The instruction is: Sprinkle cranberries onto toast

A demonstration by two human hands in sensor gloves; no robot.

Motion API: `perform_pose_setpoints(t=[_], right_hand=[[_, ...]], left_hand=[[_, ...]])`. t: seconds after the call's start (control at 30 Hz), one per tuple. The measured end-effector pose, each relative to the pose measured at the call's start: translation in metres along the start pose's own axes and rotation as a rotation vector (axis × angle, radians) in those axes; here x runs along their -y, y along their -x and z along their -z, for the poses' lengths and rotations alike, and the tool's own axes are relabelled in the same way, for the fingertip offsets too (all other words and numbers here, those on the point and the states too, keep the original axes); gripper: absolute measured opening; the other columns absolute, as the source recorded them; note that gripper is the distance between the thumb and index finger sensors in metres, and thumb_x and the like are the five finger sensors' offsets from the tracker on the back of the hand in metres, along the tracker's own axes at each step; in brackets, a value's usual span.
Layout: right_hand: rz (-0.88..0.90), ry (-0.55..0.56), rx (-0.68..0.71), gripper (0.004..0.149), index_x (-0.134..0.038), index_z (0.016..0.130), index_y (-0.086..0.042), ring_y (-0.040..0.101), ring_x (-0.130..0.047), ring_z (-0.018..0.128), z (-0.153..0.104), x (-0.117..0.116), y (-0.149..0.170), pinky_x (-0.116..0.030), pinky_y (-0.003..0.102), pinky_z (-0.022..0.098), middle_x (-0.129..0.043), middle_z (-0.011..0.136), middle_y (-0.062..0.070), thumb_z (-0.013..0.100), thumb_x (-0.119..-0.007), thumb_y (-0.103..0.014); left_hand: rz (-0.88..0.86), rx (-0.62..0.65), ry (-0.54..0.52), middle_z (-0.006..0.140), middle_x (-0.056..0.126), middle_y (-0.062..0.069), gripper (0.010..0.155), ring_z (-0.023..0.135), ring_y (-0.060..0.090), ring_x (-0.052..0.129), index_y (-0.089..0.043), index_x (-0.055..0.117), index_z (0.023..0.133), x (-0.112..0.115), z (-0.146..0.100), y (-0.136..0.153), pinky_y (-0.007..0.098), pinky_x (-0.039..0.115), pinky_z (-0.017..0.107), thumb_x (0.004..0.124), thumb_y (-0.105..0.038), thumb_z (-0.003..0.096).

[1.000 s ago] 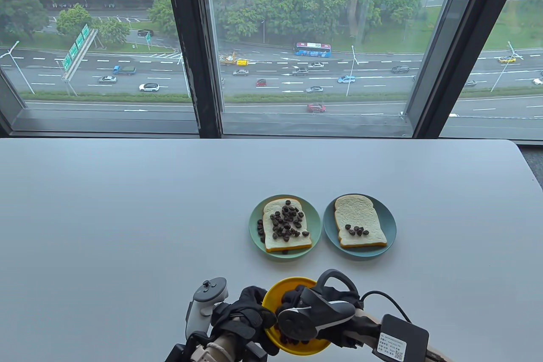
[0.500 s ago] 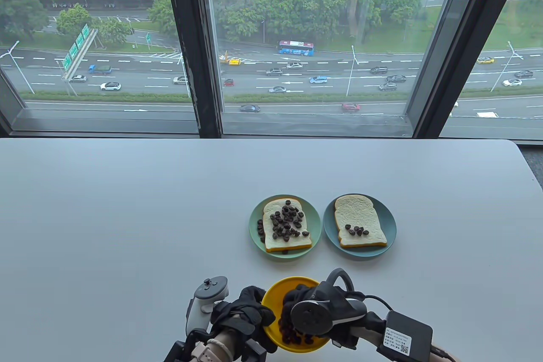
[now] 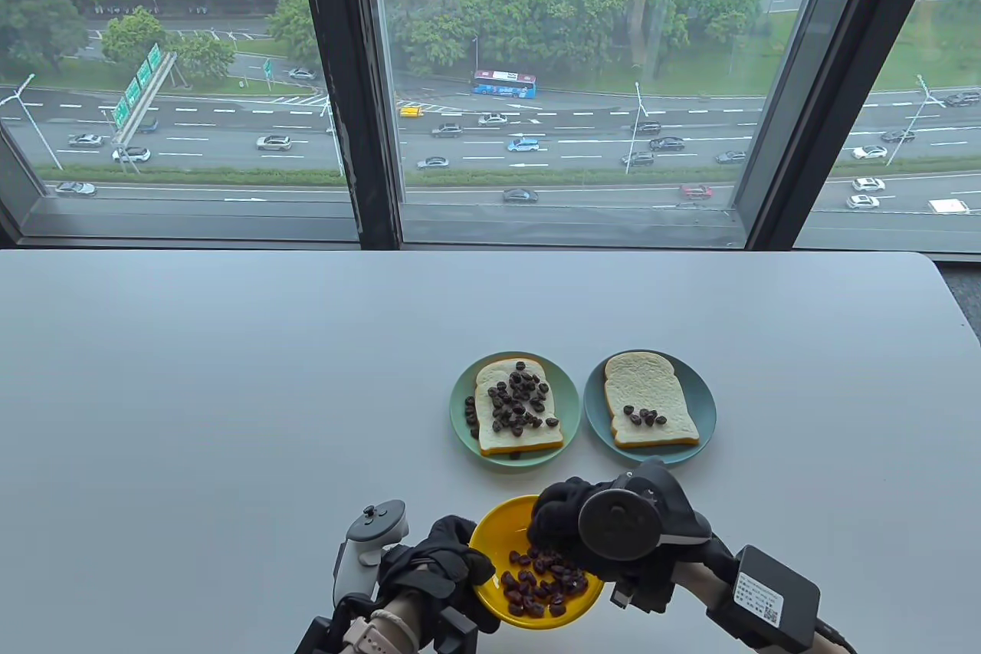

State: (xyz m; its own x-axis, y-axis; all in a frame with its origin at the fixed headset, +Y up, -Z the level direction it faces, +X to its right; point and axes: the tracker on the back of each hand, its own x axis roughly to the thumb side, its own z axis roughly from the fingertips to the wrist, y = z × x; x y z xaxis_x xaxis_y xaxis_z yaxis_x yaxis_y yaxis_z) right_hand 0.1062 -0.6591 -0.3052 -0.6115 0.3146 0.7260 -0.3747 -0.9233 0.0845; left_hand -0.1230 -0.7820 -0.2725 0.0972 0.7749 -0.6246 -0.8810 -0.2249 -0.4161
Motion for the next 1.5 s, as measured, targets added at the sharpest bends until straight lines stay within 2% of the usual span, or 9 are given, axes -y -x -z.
perform_pose_setpoints(t=[0.17, 0.23, 0.43, 0.6, 0.73, 0.93, 1.2, 1.37, 1.5], right_hand=[[0.044, 0.051, -0.210, 0.033, -0.081, 0.056, -0.038, 0.020, -0.093, 0.050, 0.010, 0.027, 0.057, -0.098, 0.017, 0.023, -0.084, 0.070, -0.006, 0.028, -0.087, -0.024], [0.008, 0.065, -0.354, 0.033, -0.081, 0.056, -0.039, 0.020, -0.093, 0.051, 0.018, 0.030, 0.096, -0.098, 0.017, 0.023, -0.083, 0.070, -0.006, 0.028, -0.087, -0.024], [-0.095, 0.022, -0.702, 0.033, -0.080, 0.056, -0.040, 0.019, -0.092, 0.052, 0.039, 0.004, 0.202, -0.098, 0.017, 0.025, -0.083, 0.071, -0.007, 0.028, -0.087, -0.024], [-0.167, 0.005, -0.775, 0.033, -0.080, 0.057, -0.040, 0.019, -0.092, 0.052, 0.045, -0.016, 0.240, -0.097, 0.017, 0.026, -0.082, 0.072, -0.008, 0.029, -0.086, -0.024], [-0.213, -0.039, -0.804, 0.034, -0.079, 0.062, -0.039, 0.019, -0.092, 0.054, 0.044, -0.024, 0.243, -0.095, 0.018, 0.028, -0.081, 0.074, -0.005, 0.031, -0.084, -0.026], [-0.200, -0.061, -0.788, 0.039, -0.076, 0.073, -0.036, 0.021, -0.093, 0.057, 0.041, -0.019, 0.240, -0.093, 0.022, 0.032, -0.080, 0.079, 0.000, 0.034, -0.078, -0.032], [-0.128, -0.001, -0.765, 0.045, -0.073, 0.081, -0.032, 0.025, -0.092, 0.063, 0.020, -0.002, 0.230, -0.092, 0.025, 0.034, -0.076, 0.084, 0.003, 0.036, -0.075, -0.036], [-0.118, 0.004, -0.633, 0.050, -0.068, 0.085, -0.030, 0.027, -0.089, 0.068, 0.006, 0.017, 0.191, -0.092, 0.027, 0.037, -0.072, 0.088, 0.005, 0.036, -0.074, -0.038], [0.004, -0.058, -0.396, 0.058, -0.060, 0.091, -0.030, 0.030, -0.085, 0.075, -0.001, 0.021, 0.127, -0.091, 0.030, 0.043, -0.066, 0.093, 0.008, 0.036, -0.075, -0.041]], left_hand=[[0.005, -0.010, 0.013, 0.074, 0.056, 0.016, 0.060, 0.048, 0.032, 0.074, -0.023, 0.035, 0.092, -0.002, 0.002, 0.000, 0.035, 0.097, 0.023, 0.074, -0.019, 0.0463], [-0.001, -0.025, 0.016, 0.074, 0.056, 0.016, 0.060, 0.048, 0.032, 0.074, -0.023, 0.035, 0.092, -0.004, 0.004, 0.002, 0.035, 0.097, 0.023, 0.073, -0.019, 0.0464], [-0.006, -0.040, 0.020, 0.075, 0.056, 0.016, 0.060, 0.048, 0.032, 0.074, -0.023, 0.034, 0.092, -0.004, 0.005, 0.004, 0.035, 0.097, 0.024, 0.073, -0.019, 0.0466], [-0.007, -0.032, 0.024, 0.075, 0.056, 0.016, 0.060, 0.049, 0.032, 0.074, -0.024, 0.034, 0.093, -0.004, 0.006, 0.004, 0.035, 0.097, 0.024, 0.073, -0.019, 0.0466], [-0.007, -0.040, 0.028, 0.075, 0.055, 0.016, 0.060, 0.049, 0.032, 0.074, -0.024, 0.034, 0.093, -0.004, 0.006, 0.004, 0.035, 0.097, 0.024, 0.073, -0.019, 0.0468], [-0.008, -0.050, 0.031, 0.075, 0.055, 0.016, 0.060, 0.049, 0.032, 0.074, -0.024, 0.034, 0.093, -0.003, 0.007, 0.006, 0.035, 0.097, 0.024, 0.073, -0.019, 0.0470], [0.008, -0.043, 0.029, 0.075, 0.055, 0.016, 0.060, 0.049, 0.032, 0.073, -0.024, 0.034, 0.093, -0.002, 0.006, 0.006, 0.035, 0.097, 0.025, 0.073, -0.019, 0.0470], [0.021, -0.036, 0.023, 0.075, 0.055, 0.016, 0.061, 0.049, 0.032, 0.073, -0.024, 0.033, 0.093, 0.000, 0.007, 0.006, 0.035, 0.096, 0.025, 0.073, -0.019, 0.0472], [0.038, -0.014, 0.011, 0.075, 0.055, 0.016, 0.061, 0.050, 0.032, 0.073, -0.024, 0.033, 0.093, 0.002, 0.006, 0.004, 0.035, 0.096, 0.025, 0.073, -0.019, 0.0473]])
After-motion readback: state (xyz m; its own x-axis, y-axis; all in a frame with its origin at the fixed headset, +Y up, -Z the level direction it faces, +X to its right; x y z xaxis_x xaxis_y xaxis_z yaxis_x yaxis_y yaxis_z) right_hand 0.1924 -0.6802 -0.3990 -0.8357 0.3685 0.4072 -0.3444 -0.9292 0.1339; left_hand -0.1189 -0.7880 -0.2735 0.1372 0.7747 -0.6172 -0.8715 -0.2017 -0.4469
